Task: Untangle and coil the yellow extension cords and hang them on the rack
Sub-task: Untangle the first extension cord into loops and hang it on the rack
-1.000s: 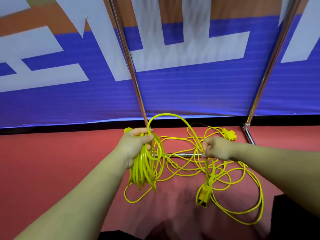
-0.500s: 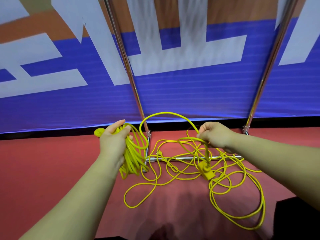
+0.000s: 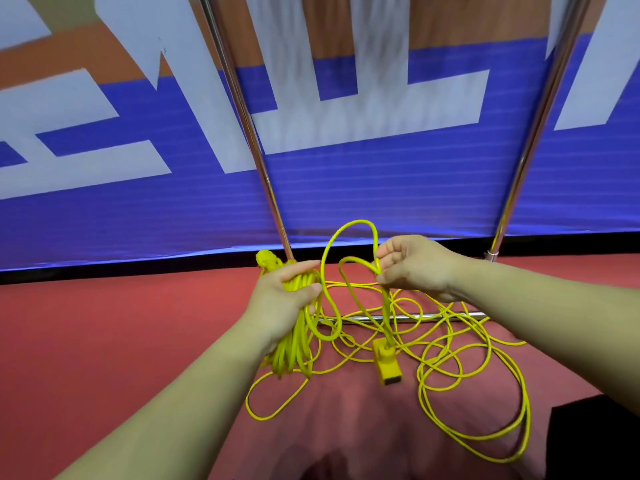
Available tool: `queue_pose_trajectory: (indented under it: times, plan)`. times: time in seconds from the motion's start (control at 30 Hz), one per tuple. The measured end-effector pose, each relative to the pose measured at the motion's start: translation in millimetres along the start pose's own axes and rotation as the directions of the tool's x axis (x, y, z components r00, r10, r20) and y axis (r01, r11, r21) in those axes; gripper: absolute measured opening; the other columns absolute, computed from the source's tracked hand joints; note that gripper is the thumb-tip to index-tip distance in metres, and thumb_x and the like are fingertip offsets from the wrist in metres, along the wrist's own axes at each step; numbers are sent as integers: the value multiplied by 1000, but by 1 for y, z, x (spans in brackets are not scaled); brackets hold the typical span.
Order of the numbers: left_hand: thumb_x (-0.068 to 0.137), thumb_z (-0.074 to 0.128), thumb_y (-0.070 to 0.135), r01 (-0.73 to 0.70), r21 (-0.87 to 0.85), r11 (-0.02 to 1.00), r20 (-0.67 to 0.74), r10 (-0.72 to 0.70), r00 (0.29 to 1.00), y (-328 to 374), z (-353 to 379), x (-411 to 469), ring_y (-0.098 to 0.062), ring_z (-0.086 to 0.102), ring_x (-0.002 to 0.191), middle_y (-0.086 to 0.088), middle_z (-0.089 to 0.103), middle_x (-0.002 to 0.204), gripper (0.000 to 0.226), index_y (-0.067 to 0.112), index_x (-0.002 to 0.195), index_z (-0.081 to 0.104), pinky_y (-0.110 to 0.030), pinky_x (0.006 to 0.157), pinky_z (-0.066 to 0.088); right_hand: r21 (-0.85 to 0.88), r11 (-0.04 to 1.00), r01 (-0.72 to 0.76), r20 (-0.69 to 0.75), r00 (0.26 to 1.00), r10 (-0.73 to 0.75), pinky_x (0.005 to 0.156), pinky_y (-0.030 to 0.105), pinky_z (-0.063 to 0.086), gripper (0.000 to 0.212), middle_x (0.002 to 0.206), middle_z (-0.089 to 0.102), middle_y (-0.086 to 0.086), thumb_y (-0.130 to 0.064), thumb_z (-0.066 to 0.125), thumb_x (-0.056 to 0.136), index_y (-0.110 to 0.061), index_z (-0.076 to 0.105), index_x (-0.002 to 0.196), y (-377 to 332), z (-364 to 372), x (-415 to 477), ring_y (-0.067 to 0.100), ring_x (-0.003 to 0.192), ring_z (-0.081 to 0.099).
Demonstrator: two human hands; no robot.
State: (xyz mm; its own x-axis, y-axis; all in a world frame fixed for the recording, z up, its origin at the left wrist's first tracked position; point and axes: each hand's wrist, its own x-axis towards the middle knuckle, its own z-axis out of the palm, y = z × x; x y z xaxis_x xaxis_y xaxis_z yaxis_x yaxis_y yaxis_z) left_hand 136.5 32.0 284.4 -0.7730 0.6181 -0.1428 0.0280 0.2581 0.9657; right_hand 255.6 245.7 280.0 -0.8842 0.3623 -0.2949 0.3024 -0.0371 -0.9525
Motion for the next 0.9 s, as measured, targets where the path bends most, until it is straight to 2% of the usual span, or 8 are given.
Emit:
queue_pose_trajectory:
  times: [0.1,0.2,0.27,0.43,0.6,0.7,0.8,0.9]
  plan:
    - [88,72,1,-71,52,996,62,67,996,11,6,-5,-15,58,52,4,66,64,40,28,118,71,-26,52,51,44,995,89,-1,996,-89,60,24,55,28,85,69,14,16,63,85,-8,58,100,-21,6,-7,14,66,69]
    - [88,73,5,-110,92,990,90,101,991,18,12,-8,-16,60,53,6,65,63,33,25,114,73,-24,52,50,143,977,161,-57,986,-154,69,31,58,22,83,70,8,8,65,87,-10,60,98,-43,10,-15,18,73,69]
    - [89,73,6,-104,74,992,128,94,987,22,18,-10,-16,59,53,2,64,64,30,24,113,74,-25,53,49,205,962,182,-98,982,-165,70,32,59,20,85,69,8,3,68,87,-11,61,98,-53,12,-19,18,76,69]
    - [88,72,3,-46,-26,999,195,50,980,31,35,-15,-9,57,49,0,66,66,29,18,113,72,-23,50,49,287,943,166,-183,976,-116,71,33,61,22,108,68,23,0,73,85,-12,60,97,-60,18,-23,20,82,70]
    - [88,74,7,-18,-13,1000,223,20,975,32,49,-13,-10,56,47,1,64,63,25,13,112,73,-23,48,48,348,917,195,-247,963,-111,57,24,56,26,89,67,17,3,77,80,-12,56,82,-61,22,-27,16,71,72]
    - [89,74,11,-24,11,1000,237,21,971,33,53,-11,-12,56,48,0,64,63,12,15,100,75,-24,49,48,324,916,236,-234,958,-164,59,26,56,25,78,64,13,3,77,80,-11,56,80,-63,24,-30,17,67,70]
    - [90,73,13,-45,3,999,245,43,969,38,49,-10,-16,56,48,-7,63,67,10,16,99,75,-25,50,47,227,926,301,-207,944,-257,70,30,59,16,79,68,12,-4,76,83,-11,62,83,-68,15,-34,19,75,70]
    - [91,71,9,-86,-30,996,252,91,963,47,36,-11,-16,54,48,-9,61,67,10,16,98,75,-25,49,47,67,931,359,-177,922,-343,76,41,53,16,82,68,22,-4,75,84,-11,60,85,-62,-6,-35,25,77,64]
